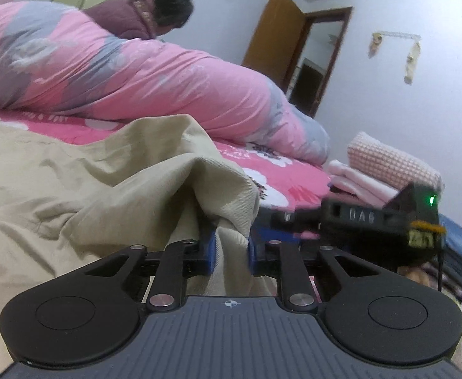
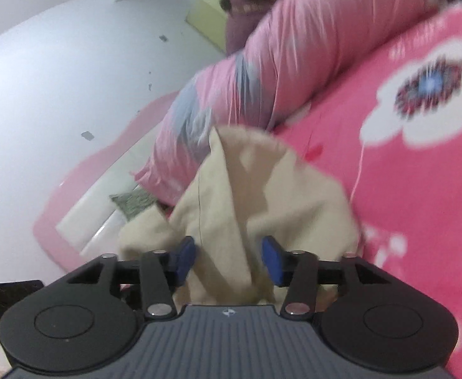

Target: Fold clothes

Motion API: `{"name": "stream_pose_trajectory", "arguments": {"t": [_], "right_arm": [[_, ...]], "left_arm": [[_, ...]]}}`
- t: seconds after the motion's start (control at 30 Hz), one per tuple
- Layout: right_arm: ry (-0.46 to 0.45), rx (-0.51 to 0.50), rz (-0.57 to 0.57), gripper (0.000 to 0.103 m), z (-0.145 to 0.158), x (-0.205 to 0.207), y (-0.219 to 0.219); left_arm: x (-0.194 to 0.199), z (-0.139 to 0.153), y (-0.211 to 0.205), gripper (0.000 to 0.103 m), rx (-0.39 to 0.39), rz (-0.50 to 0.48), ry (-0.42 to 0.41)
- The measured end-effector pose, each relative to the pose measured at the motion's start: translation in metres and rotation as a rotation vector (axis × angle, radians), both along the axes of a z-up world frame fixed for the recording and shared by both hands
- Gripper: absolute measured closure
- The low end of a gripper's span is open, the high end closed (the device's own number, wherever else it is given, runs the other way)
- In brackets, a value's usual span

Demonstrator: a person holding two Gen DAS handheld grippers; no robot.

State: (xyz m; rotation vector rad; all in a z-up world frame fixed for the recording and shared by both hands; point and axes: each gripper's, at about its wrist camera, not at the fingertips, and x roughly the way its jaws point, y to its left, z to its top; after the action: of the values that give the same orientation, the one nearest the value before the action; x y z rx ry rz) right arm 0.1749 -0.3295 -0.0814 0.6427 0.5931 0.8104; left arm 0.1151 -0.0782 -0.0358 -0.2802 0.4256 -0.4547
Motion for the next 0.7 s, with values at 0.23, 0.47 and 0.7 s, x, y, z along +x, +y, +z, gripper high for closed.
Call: {"name": "stream_pose_trajectory", "arguments": {"t": [0.23,0.47,0.7], "right_arm": [[-0.177,-0.119,-0.097,0.103,0.045,-0.019,0.003],[-0.254,-0.223,-0.290,0.103,0.096,0.011,-0.019],[-0.269,-0.251,-0.455,0.103,0.142,0.087,-0.045]], "left_arm": [[-0.003,-0.001,0.013,0.088,-0.055,0.011,-0.004],[-0.011,-0.003,0.015,0.091,-0.064,-0.007,-0.016],[-0.021,-0.006,0.015,0.091,-0.080,-0.076,-0.007]]}}
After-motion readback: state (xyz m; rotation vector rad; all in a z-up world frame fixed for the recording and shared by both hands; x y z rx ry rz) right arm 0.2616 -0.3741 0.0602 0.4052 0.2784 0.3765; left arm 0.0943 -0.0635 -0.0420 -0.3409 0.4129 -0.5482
